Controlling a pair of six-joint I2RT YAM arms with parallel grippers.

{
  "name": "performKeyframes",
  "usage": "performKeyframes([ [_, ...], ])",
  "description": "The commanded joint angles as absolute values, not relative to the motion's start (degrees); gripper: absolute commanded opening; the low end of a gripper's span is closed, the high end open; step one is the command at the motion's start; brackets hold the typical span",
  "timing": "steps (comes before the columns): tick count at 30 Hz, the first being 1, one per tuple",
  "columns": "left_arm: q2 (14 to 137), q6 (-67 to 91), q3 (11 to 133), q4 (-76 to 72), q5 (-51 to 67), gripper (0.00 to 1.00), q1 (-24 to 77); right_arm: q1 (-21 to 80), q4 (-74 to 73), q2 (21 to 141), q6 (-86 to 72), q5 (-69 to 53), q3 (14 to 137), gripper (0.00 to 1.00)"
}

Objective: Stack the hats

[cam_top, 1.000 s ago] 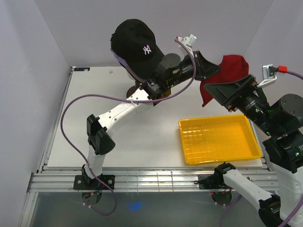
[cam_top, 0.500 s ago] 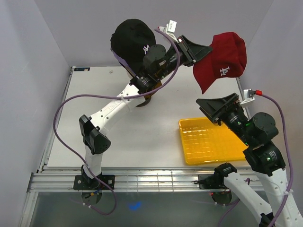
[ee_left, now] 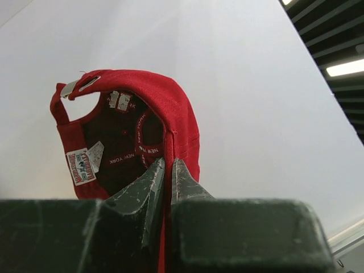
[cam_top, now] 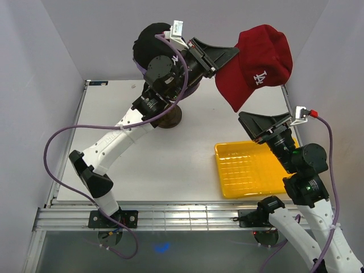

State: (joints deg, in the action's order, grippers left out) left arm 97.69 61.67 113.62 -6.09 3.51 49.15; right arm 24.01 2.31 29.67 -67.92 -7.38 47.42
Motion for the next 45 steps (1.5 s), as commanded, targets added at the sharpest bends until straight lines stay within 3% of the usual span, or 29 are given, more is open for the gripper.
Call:
performKeyframes([
  [1,94.83,65.03,112.41,-9.05,2.99,0.00,48.43,23.91,14.05,30.32,-69.78,-6.06,45.79,0.94],
  [9,94.49,69.17,110.23,-10.10,5.01,0.00,47.29,23.91,21.79,34.01,-71.28,-6.32,45.44,0.93],
  [18,90.80,74.70,101.87,-14.15,9.05,0.00,43.86,23.99,24.17,36.56,-73.65,-6.07,48.78,1.00],
  [26,87.28,74.97,96.42,-15.29,12.39,0.00,42.36,23.91,19.51,37.26,-72.77,-4.48,52.90,0.54],
  [29,86.23,74.88,94.23,-15.38,13.36,0.00,42.28,23.91,18.72,39.81,-72.77,-5.97,56.33,0.42],
  [35,83.06,74.18,90.80,-15.38,15.91,0.00,41.75,23.91,18.46,43.42,-72.34,-7.12,62.48,0.29],
  [37,81.48,73.92,88.95,-15.29,16.26,0.00,41.57,23.91,18.81,44.38,-72.16,-7.38,64.15,0.28],
  [45,79.01,74.18,85.08,-12.92,15.64,0.00,41.57,23.91,26.19,47.89,-73.65,-12.39,64.86,0.48],
])
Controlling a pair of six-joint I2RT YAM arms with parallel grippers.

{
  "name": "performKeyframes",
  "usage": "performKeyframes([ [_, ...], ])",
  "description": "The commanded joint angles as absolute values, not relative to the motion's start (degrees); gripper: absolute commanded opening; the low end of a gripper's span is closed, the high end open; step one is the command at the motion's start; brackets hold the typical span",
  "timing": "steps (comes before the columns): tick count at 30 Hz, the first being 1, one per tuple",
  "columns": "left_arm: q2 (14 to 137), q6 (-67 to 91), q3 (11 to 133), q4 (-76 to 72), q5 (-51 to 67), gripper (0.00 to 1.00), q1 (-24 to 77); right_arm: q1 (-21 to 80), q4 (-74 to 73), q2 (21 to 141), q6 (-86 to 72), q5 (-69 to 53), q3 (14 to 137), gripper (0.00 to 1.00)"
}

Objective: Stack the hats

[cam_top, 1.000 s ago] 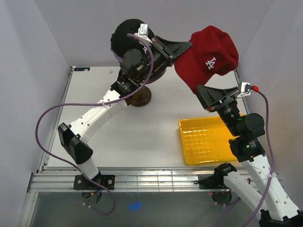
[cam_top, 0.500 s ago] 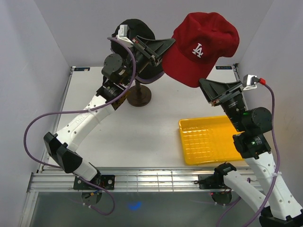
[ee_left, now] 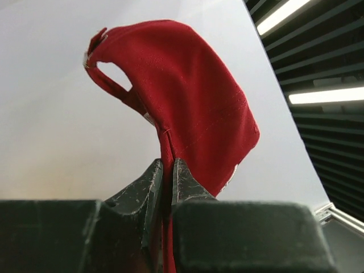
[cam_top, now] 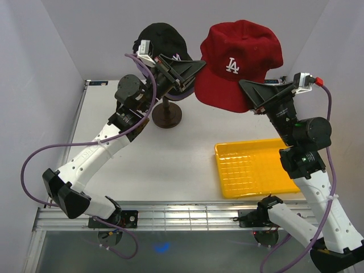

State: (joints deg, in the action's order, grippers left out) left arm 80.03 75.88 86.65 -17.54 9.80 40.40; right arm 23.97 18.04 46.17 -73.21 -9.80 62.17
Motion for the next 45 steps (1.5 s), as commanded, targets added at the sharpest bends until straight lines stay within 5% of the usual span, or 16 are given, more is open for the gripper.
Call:
performKeyframes([
  [1,79.10,74.18,84.99,-12.66,15.73,0.00,41.57,23.91,27.15,48.34,-73.91,-13.61,65.12,0.48],
  [4,79.45,74.18,85.08,-12.57,16.43,0.00,41.57,23.91,27.07,48.95,-74.18,-14.85,65.92,0.42],
  [10,79.36,71.82,86.13,-13.18,19.58,0.00,41.40,23.91,27.07,48.43,-77.77,-14.50,64.60,0.12],
  [16,77.79,71.54,85.35,-16.69,25.74,0.37,39.38,23.73,32.51,52.46,-84.96,-17.66,66.09,0.08],
  [20,76.55,75.57,82.97,-21.35,31.98,0.42,36.57,23.38,39.19,55.63,-91.13,-19.68,66.35,0.08],
  [35,79.27,89.47,80.95,-40.51,43.06,0.34,33.31,20.30,44.99,65.29,-101.15,-27.15,71.54,0.08],
  [45,82.53,93.78,85.33,-44.56,47.72,0.15,32.87,19.60,44.75,73.03,-106.61,-34.27,79.09,0.08],
])
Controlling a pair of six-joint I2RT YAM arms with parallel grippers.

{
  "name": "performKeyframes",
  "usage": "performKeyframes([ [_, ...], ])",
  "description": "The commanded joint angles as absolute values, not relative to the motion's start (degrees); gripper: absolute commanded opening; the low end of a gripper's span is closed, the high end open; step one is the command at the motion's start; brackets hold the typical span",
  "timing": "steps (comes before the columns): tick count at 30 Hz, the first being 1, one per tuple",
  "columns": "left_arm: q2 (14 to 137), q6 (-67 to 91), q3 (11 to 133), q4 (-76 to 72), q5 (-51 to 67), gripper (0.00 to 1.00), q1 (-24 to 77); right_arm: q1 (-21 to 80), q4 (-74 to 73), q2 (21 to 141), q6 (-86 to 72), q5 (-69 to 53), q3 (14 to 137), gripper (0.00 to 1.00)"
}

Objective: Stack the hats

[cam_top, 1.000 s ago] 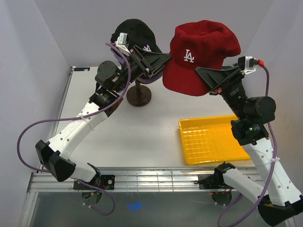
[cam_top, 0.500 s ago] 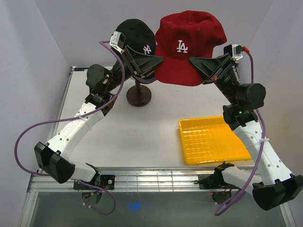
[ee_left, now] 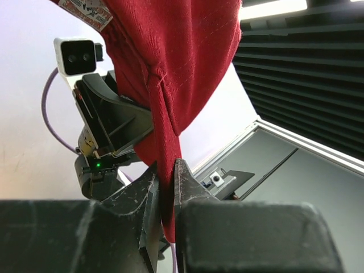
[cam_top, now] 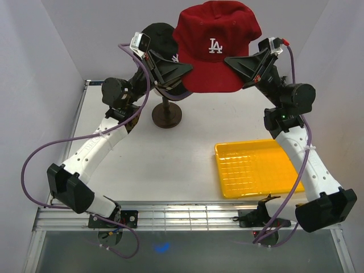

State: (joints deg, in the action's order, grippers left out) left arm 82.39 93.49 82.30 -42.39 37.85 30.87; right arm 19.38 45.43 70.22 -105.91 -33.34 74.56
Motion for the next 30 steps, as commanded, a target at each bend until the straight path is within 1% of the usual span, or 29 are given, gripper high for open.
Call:
performKeyframes([
  [1,82.96,93.95,85.60,-44.56,47.72,0.11,32.78,19.60,44.13,73.82,-106.61,-34.54,81.28,0.08],
  [2,83.14,94.13,86.56,-44.47,47.64,0.02,32.70,19.51,42.82,75.31,-106.35,-34.89,82.34,0.09],
  [3,83.41,94.22,87.09,-44.39,47.46,0.00,32.52,19.42,42.11,76.11,-106.09,-35.15,83.48,0.09],
  [4,84.02,94.39,87.53,-44.30,47.03,0.00,32.08,19.51,41.32,76.90,-105.74,-35.33,84.63,0.18],
  [6,84.46,94.57,88.50,-42.90,44.31,0.00,31.56,19.25,39.65,79.53,-105.12,-35.86,88.05,0.30],
  [7,84.72,94.57,89.38,-42.46,42.99,0.00,30.94,19.25,38.77,80.59,-105.12,-35.86,89.28,0.48],
  [8,85.34,94.66,90.08,-42.28,40.54,0.00,30.68,19.07,38.32,82.68,-104.94,-35.86,92.34,0.56],
  [9,85.86,94.75,90.87,-42.10,39.21,0.00,30.15,18.81,37.54,83.92,-104.68,-35.95,94.29,0.68],
  [12,89.02,95.71,95.52,-42.36,35.17,0.00,28.48,18.55,33.41,89.90,-104.59,-36.21,103.42,0.80],
  [13,90.25,95.45,100.24,-42.02,34.72,0.00,27.61,18.54,32.53,93.57,-104.94,-36.30,105.97,0.81],
  [14,93.40,95.28,103.33,-40.79,34.63,0.00,27.16,18.54,31.65,95.43,-105.20,-36.47,112.09,0.83],
  [15,94.99,95.01,106.32,-40.00,34.45,0.00,26.90,18.54,30.51,97.28,-105.47,-37.08,115.37,0.86],
  [16,96.31,95.10,111.13,-39.29,34.02,0.00,26.37,18.54,28.50,100.34,-105.64,-37.26,117.92,0.90],
  [17,97.72,95.27,113.36,-39.11,33.67,0.00,26.11,18.63,28.04,101.24,-105.64,-37.44,119.95,0.95],
  [18,100.26,95.62,115.29,-38.94,33.31,0.00,25.67,18.72,27.69,101.68,-105.64,-37.44,121.19,0.98],
  [20,102.29,97.11,119.16,-39.46,32.26,0.00,24.53,18.81,27.95,101.43,-105.47,-37.27,120.07,0.98],
  [23,104.32,98.43,120.41,-40.60,30.68,0.00,23.38,18.63,28.65,100.90,-105.29,-37.09,116.99,0.97],
  [28,101.00,97.21,116.46,-41.13,28.13,0.00,20.22,18.63,28.21,100.99,-103.98,-36.65,115.49,0.95],
  [30,99.68,97.03,114.18,-40.87,27.34,0.00,18.73,18.46,27.69,101.07,-103.97,-35.86,115.40,0.90],
])
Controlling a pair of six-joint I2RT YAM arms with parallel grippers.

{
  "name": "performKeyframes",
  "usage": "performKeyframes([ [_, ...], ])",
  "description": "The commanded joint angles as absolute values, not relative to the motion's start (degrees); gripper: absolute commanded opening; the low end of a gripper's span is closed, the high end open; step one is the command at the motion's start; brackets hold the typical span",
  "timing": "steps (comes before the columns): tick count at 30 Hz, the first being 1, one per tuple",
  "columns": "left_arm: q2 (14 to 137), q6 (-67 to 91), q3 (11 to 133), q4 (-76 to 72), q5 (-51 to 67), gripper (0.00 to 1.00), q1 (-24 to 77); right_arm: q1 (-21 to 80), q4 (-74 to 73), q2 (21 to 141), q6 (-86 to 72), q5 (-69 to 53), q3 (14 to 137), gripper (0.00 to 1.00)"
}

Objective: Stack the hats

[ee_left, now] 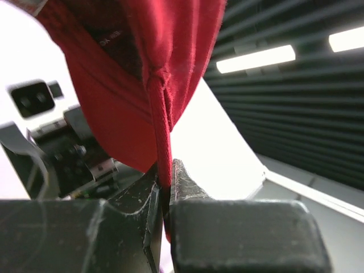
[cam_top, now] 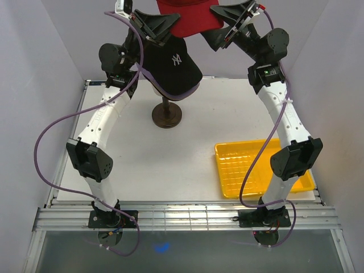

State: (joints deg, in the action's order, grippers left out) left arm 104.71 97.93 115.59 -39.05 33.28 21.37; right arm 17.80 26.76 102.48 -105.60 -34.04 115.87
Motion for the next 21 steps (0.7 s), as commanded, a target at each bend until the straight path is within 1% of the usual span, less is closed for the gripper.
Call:
performKeyframes([
  [1,98.54,97.03,113.56,-40.43,26.99,0.00,18.29,18.46,27.69,101.16,-104.06,-35.51,115.31,0.89],
  [5,97.03,96.94,112.06,-39.73,26.01,0.00,16.88,18.46,26.38,101.34,-103.89,-34.28,114.96,0.89],
  [9,96.77,97.29,111.80,-39.73,25.58,0.00,15.65,18.28,24.88,99.06,-101.26,-32.96,111.72,0.89],
  [15,90.55,92.21,106.18,-33.41,20.93,0.00,15.56,17.75,14.69,95.98,-94.67,-30.59,111.18,0.92],
  [17,89.48,90.80,104.51,-32.26,20.39,0.00,15.56,17.75,12.14,95.63,-92.47,-29.36,111.62,0.94],
  [20,87.46,89.39,101.97,-30.15,19.08,0.00,15.56,17.84,11.87,96.24,-92.28,-29.53,112.85,1.00],
  [21,86.93,89.30,101.08,-30.15,18.81,0.00,15.56,17.75,11.69,96.68,-92.46,-29.62,113.11,0.96],
])
